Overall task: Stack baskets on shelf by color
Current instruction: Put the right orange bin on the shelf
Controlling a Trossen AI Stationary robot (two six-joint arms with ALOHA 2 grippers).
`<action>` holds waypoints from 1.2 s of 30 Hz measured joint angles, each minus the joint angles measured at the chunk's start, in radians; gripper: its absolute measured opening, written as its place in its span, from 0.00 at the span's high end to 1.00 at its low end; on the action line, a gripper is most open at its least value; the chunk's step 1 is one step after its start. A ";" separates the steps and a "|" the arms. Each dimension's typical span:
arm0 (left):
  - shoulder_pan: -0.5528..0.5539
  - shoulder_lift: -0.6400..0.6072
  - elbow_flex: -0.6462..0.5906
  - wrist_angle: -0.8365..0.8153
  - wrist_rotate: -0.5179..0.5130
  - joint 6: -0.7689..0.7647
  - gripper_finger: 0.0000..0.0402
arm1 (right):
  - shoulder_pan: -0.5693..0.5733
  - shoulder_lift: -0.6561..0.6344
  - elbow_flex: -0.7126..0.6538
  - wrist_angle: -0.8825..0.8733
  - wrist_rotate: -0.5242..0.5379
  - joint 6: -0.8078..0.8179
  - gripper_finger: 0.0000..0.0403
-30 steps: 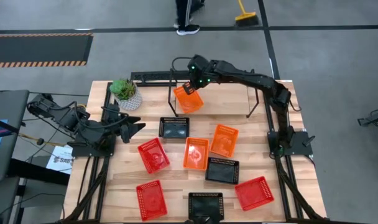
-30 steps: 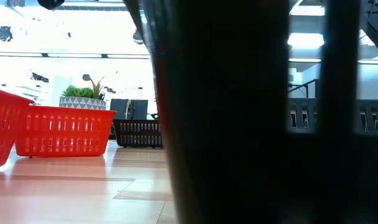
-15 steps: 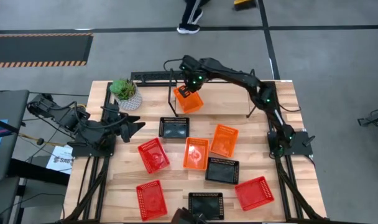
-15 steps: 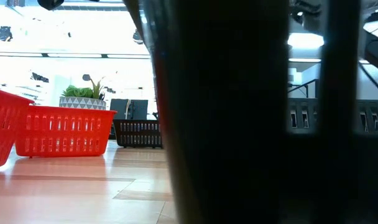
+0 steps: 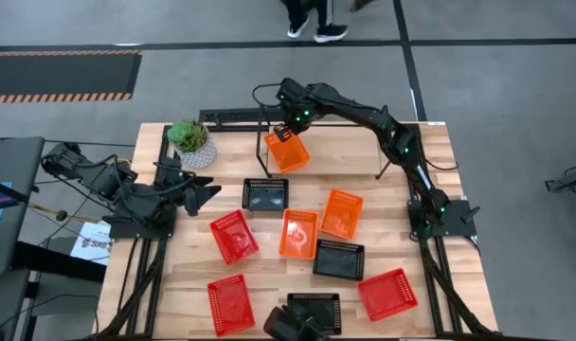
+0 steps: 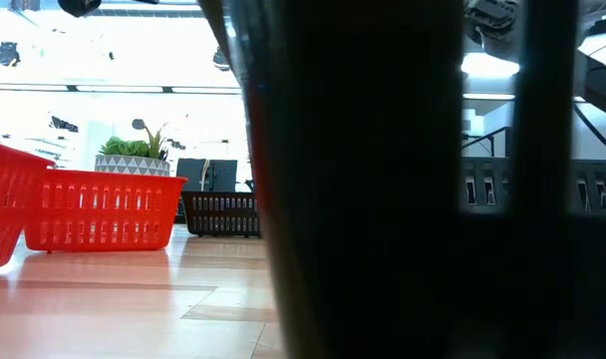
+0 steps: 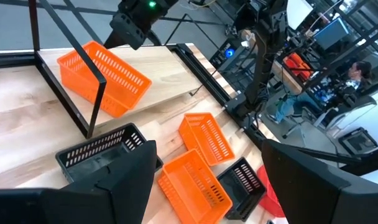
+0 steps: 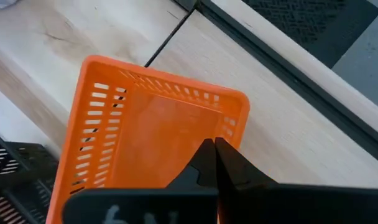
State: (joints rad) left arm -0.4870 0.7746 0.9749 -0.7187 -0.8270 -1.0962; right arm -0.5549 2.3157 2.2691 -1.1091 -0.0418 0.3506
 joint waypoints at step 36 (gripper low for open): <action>0.000 0.000 0.000 -0.009 -0.011 -0.008 0.31 | 0.015 0.037 -0.014 -0.046 0.141 0.045 0.98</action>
State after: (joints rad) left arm -0.4870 0.7746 0.9749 -0.7280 -0.8375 -1.1042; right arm -0.5402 2.3524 2.2551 -1.1548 0.0996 0.3961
